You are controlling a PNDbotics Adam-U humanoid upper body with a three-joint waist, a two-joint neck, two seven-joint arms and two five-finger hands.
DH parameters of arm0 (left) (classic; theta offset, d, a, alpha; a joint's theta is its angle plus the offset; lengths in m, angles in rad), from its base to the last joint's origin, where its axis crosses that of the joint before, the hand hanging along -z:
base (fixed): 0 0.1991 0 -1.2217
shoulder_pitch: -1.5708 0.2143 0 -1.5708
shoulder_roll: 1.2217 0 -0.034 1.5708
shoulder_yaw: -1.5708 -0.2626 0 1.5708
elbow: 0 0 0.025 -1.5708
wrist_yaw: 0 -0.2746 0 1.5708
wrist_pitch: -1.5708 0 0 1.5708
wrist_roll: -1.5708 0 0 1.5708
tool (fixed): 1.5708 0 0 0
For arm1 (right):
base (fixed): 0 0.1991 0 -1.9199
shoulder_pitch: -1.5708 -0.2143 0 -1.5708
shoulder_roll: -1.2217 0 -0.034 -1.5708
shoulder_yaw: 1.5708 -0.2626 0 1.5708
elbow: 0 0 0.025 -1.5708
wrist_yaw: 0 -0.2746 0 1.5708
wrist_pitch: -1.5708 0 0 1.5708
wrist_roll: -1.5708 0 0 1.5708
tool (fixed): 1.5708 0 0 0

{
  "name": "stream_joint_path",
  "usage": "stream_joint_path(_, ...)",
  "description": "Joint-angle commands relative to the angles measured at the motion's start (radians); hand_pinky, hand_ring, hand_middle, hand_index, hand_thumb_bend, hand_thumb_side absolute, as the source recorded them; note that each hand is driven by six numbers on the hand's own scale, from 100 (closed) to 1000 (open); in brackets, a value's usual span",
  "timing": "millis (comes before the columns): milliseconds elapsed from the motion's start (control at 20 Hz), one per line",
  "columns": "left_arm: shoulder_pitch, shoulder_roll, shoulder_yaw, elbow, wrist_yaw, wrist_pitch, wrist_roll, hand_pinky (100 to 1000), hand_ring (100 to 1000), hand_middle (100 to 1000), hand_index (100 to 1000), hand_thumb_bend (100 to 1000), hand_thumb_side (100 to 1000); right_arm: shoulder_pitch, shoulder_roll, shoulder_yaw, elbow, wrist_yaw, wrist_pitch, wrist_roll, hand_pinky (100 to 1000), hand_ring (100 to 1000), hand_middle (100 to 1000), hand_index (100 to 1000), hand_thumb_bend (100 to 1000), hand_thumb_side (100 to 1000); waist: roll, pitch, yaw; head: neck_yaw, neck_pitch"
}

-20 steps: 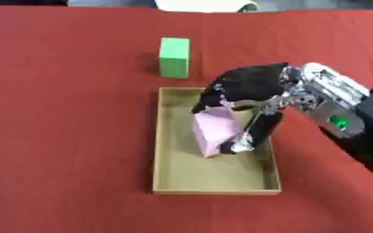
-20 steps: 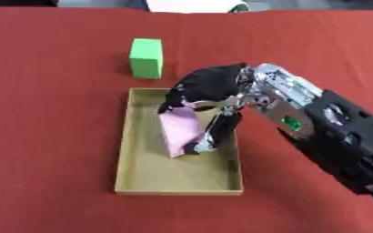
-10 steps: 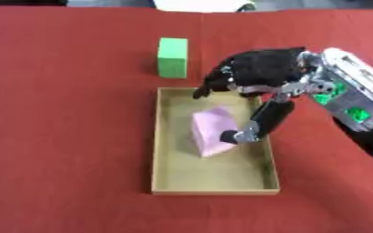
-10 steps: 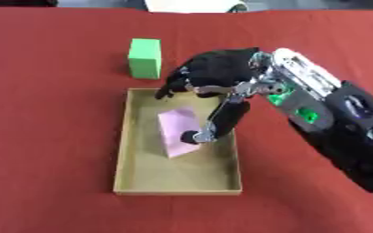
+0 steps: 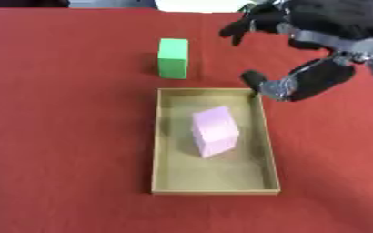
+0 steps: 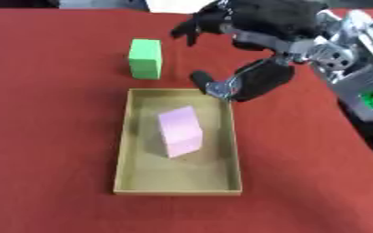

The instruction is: Pick up objects on the table and place them in the box.

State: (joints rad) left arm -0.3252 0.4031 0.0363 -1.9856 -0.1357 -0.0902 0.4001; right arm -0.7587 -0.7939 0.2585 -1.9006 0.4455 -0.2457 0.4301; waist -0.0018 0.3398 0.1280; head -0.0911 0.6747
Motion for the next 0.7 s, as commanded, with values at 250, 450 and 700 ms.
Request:
stream_joint_path(250,-0.102,0.115,-0.033,-0.014,-0.051,0.031,-0.048,735,744,651,804,183,652,0.051,-0.061,-0.151,-0.097,-0.113,0.071,-0.147,807,779,676,933,100,800,0.008,-0.011,-0.013,0.026,-0.012)
stream_joint_path(450,-0.173,0.172,-0.058,-0.014,-0.079,0.076,-0.095,742,749,657,808,196,651,0.08,-0.065,-0.216,-0.099,-0.158,0.076,-0.222,796,765,647,915,100,816,0.011,-0.007,-0.021,0.038,-0.009)
stream_joint_path(700,-0.294,0.275,-0.097,-0.014,-0.189,0.202,-0.234,759,763,670,818,230,648,0.131,-0.076,-0.288,-0.099,-0.204,0.098,-0.343,783,749,622,895,100,856,0.016,-0.003,-0.035,0.049,-0.007)
